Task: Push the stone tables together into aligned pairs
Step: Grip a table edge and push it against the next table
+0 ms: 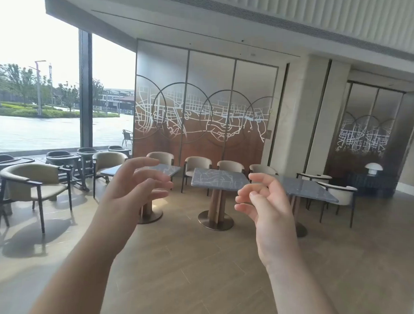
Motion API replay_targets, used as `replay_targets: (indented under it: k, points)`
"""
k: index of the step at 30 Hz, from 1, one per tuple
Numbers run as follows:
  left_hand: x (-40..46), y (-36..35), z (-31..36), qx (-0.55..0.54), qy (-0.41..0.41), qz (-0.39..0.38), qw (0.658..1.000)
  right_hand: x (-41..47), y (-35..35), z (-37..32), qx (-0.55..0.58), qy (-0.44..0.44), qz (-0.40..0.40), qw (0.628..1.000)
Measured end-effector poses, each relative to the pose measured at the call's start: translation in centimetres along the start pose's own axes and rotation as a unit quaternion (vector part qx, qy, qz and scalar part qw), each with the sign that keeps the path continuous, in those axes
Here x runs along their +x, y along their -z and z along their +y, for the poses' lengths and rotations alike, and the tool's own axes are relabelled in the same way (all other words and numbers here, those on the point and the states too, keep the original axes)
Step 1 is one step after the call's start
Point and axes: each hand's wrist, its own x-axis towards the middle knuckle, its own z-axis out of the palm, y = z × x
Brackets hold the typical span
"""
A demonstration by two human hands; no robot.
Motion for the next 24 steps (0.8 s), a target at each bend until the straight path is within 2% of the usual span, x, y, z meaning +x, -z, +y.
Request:
replay_targets:
  k: [12, 24]
  points:
    - [21.4, 7.2, -14.8, -0.005, 0.01, 0.013, 1.0, 19.1, -9.7, 15.7, -0.006, -0.007, 0.027, 1.0]
    - [37.2, 6.4, -30.7, 0.017, 0.019, 0.023, 0.999, 36.2, -11.1, 30.5, 0.013, -0.009, 0.025, 1.0]
